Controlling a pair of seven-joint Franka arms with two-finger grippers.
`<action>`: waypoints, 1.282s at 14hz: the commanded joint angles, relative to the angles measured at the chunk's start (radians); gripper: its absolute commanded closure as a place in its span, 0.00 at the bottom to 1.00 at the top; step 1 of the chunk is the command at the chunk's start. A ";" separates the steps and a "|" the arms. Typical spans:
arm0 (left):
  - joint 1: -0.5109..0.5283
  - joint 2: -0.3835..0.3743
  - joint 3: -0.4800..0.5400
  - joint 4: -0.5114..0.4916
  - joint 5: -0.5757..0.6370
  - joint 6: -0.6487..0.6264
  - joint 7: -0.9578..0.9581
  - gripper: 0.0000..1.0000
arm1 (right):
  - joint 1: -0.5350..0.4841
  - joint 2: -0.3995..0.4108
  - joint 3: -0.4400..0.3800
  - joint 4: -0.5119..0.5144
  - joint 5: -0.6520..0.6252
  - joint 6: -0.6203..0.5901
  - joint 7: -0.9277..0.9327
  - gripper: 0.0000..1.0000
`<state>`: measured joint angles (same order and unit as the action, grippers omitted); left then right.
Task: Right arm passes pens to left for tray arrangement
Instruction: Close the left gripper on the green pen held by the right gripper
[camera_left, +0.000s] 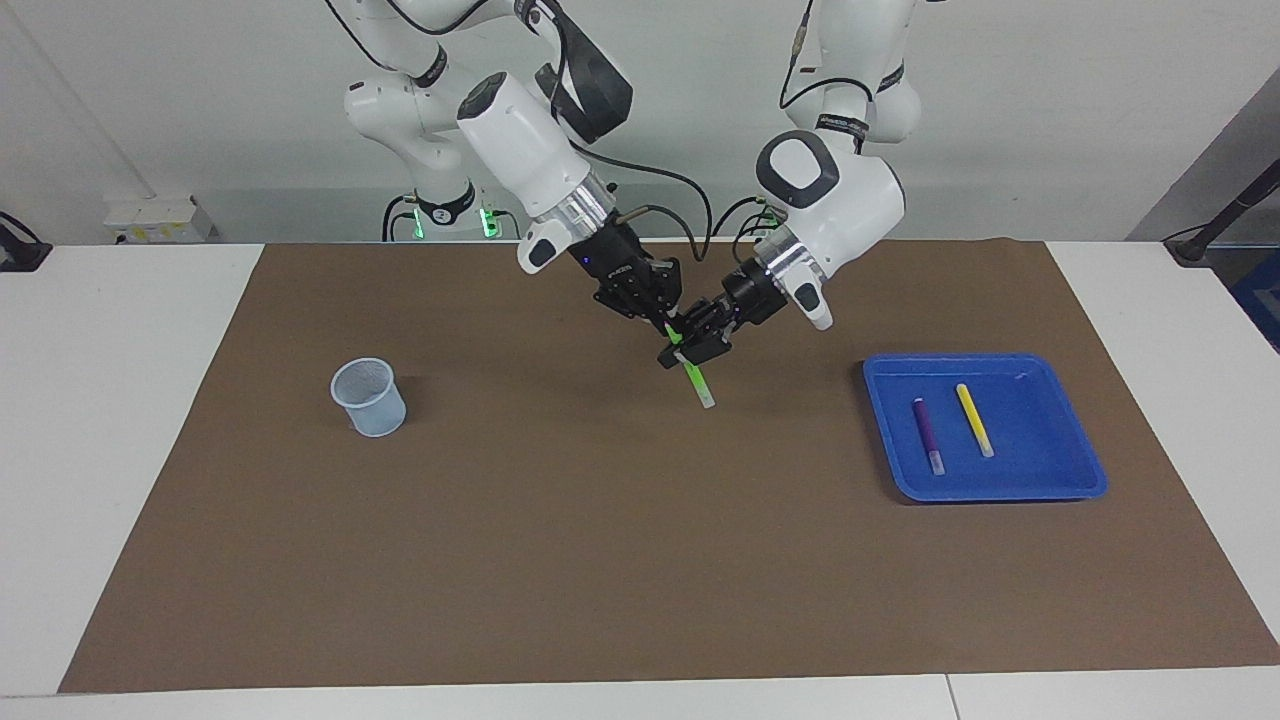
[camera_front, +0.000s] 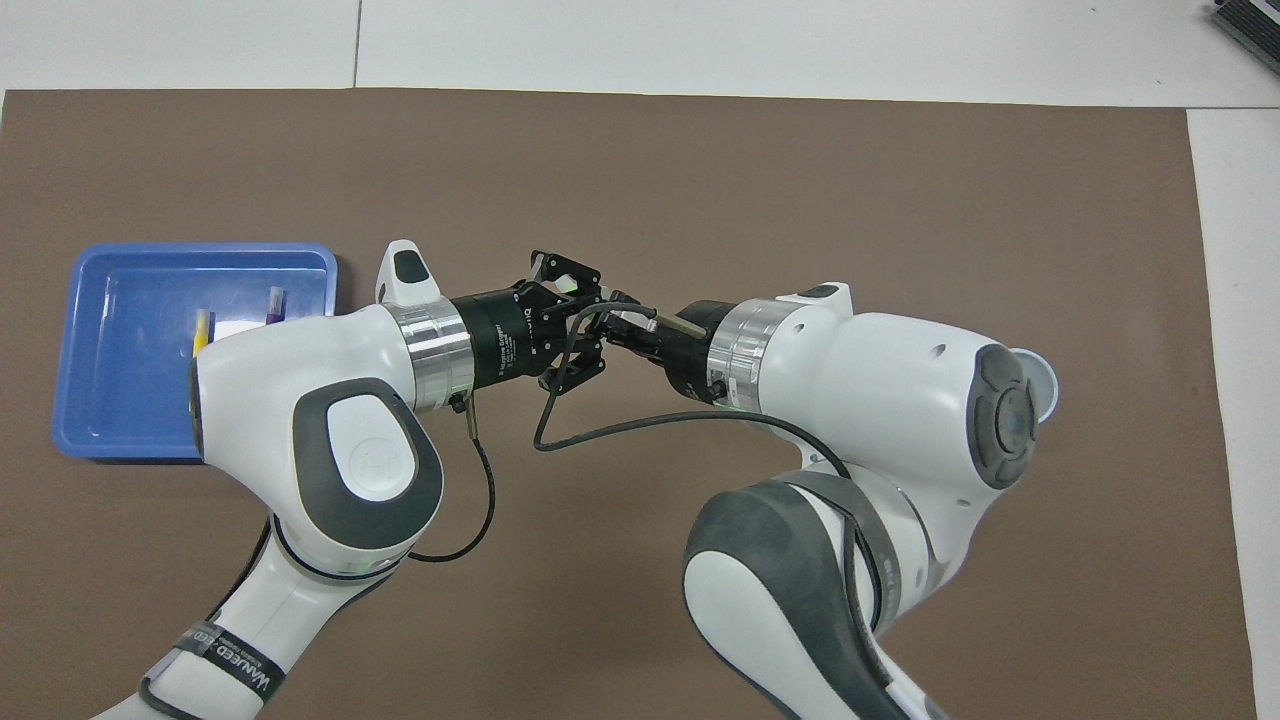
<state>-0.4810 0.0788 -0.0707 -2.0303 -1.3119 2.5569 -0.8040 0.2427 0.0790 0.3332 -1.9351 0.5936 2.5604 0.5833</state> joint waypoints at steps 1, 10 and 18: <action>0.002 -0.022 0.006 -0.011 0.019 -0.038 0.003 1.00 | 0.003 0.011 0.001 0.010 0.023 0.017 0.007 1.00; -0.007 -0.024 0.006 -0.016 0.019 -0.029 0.008 1.00 | 0.003 0.011 0.001 0.010 0.023 0.015 0.007 1.00; -0.007 -0.025 0.005 -0.021 0.019 -0.026 0.020 0.28 | 0.003 0.011 0.001 0.010 0.023 0.015 0.006 1.00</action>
<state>-0.4818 0.0777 -0.0725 -2.0292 -1.3024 2.5442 -0.7892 0.2429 0.0807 0.3329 -1.9352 0.5936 2.5604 0.5834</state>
